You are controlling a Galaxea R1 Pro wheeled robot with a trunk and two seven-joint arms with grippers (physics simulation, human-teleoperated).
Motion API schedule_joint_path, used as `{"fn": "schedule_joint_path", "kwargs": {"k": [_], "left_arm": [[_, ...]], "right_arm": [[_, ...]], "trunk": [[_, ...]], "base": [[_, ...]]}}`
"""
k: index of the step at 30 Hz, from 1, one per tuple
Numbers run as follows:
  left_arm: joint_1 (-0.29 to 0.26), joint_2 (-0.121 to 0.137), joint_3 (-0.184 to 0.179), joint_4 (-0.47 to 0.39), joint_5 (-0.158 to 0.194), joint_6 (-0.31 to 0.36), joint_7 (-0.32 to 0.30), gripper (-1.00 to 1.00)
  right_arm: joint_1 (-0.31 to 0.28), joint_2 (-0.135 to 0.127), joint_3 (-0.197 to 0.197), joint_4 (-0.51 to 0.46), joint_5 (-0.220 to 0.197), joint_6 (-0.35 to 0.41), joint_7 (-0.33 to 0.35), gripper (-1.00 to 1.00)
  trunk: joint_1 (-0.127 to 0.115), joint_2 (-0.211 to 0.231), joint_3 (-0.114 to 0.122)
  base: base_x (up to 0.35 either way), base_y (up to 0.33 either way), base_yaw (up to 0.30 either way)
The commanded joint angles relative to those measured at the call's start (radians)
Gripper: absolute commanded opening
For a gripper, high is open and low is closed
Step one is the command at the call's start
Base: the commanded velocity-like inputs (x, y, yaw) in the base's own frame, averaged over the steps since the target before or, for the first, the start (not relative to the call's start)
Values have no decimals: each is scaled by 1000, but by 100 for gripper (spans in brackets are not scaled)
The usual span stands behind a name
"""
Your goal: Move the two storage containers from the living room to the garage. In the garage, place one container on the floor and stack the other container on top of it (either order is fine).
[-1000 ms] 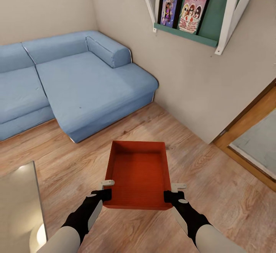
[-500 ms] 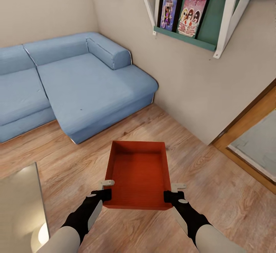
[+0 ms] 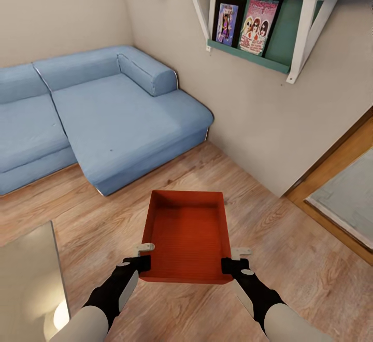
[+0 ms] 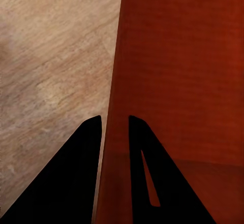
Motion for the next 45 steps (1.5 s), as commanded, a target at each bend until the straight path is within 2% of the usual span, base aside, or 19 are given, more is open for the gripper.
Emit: {"fn": "schedule_joint_path", "kwargs": {"k": [1, 45], "left_arm": [[1, 4, 0, 1, -5, 9, 14, -100], [1, 4, 0, 1, -5, 9, 14, -100]], "right_arm": [[-1, -2, -7, -6, 8, -3, -13, -100], [-1, -3, -7, -6, 9, -3, -13, -100]], "trunk": [[-4, 7, 3], [-173, 315, 141]], "base": [[0, 0, 0], [0, 0, 0]]}}
